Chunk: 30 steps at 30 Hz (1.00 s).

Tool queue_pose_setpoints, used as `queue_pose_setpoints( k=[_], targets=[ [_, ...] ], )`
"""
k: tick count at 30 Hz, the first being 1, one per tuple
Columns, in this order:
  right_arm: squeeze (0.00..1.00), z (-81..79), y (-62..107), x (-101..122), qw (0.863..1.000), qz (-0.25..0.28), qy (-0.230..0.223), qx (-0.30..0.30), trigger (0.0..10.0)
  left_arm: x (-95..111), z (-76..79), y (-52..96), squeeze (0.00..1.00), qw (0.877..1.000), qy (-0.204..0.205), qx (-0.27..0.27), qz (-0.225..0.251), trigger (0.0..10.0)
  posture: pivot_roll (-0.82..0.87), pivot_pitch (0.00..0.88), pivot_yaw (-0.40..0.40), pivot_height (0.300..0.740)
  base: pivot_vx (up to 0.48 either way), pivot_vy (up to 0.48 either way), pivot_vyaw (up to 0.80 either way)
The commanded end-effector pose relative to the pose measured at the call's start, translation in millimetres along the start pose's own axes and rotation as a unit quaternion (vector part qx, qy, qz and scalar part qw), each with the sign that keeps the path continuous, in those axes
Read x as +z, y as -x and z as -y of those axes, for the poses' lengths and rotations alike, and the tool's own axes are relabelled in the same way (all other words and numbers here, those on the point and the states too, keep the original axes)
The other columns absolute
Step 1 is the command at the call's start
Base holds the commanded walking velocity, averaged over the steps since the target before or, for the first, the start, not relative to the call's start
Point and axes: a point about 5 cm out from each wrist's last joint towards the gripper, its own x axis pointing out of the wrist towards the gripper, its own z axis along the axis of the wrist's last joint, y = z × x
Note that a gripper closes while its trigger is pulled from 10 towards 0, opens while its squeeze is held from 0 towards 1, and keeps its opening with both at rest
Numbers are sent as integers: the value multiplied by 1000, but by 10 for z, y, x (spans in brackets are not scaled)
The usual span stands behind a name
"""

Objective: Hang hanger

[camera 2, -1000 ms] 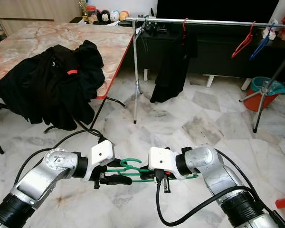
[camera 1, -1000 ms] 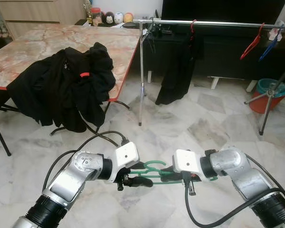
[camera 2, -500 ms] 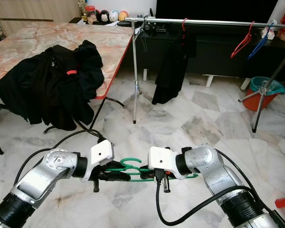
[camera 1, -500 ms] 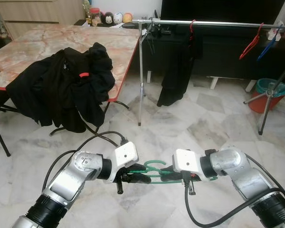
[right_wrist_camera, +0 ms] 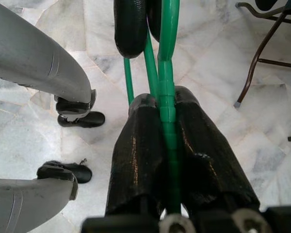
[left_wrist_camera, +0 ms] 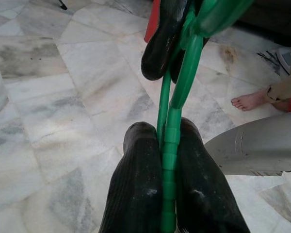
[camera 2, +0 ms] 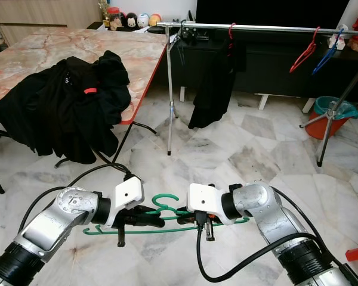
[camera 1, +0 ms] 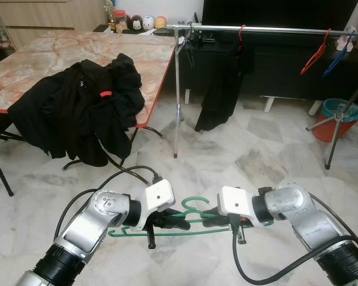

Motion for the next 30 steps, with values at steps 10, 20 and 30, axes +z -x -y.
queue_pose_setpoints(
  k=[10, 20, 30],
  targets=[
    [1000, -41, -10, 12, 1000, 14, -4, 22, 10000, 25, -52, 22, 0, 1000, -7, 15, -1, 0, 168, 0, -38, 732, 0, 0, 0],
    [1000, -112, 78, -38, 998, 5, -1, 56, 10000, -93, -130, 72, 0, 996, -54, 37, -60, 0, 165, 0, -39, 732, 0, 0, 0],
    [1000, -108, 133, -83, 998, -7, -1, 56, 10000, -150, -152, 111, 0, 989, -97, 24, -109, 0, 161, 0, -36, 732, 0, 0, 0]
  ],
)
